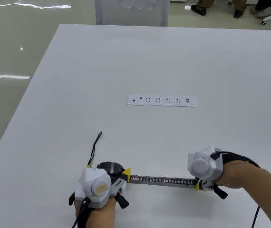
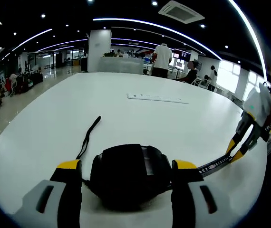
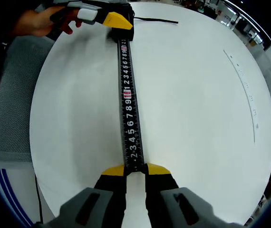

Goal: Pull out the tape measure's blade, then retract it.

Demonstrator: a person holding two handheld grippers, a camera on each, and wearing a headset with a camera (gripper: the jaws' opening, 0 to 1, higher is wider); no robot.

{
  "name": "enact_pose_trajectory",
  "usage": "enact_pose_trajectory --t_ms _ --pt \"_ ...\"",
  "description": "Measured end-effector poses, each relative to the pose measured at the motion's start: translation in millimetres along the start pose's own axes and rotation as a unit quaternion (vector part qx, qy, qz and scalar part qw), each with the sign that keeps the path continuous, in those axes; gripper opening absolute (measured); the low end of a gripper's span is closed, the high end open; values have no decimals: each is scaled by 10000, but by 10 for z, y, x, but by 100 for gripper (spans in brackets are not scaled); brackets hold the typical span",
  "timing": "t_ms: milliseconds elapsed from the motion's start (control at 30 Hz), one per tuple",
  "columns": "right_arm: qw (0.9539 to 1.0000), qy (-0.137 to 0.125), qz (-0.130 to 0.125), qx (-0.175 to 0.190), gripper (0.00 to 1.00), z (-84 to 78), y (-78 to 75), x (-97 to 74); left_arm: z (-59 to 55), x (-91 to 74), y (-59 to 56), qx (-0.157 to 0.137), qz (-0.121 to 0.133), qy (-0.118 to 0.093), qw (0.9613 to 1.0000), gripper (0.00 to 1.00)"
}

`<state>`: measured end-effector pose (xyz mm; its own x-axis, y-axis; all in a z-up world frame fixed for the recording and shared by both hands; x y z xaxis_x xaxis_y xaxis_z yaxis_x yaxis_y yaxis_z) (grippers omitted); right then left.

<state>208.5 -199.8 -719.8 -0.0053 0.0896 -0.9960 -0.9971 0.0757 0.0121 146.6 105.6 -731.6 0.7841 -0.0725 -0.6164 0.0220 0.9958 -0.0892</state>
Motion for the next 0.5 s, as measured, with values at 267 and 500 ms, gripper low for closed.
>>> enact_pose_trajectory --t_ms 267,500 --pt "10000 33 -13 47 13 20 4 -10 -52 -22 13 262 5 148 9995 65" --pt "10000 -12 -22 74 13 16 9 -9 4 -54 9 389 39 267 9989 63"
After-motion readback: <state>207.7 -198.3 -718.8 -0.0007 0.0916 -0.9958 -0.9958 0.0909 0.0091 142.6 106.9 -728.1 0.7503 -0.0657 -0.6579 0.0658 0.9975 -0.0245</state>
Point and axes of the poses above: the centre of the closed fingertips' face, and the gripper's own axes: x roughly forward along the fingers, y roughly to its left, z roughly out of its top, the point moved 10 cm from there along -x, roughly backward along the fingers, and after that the axes turned 5 degrees about y, right-handed, at the moved point
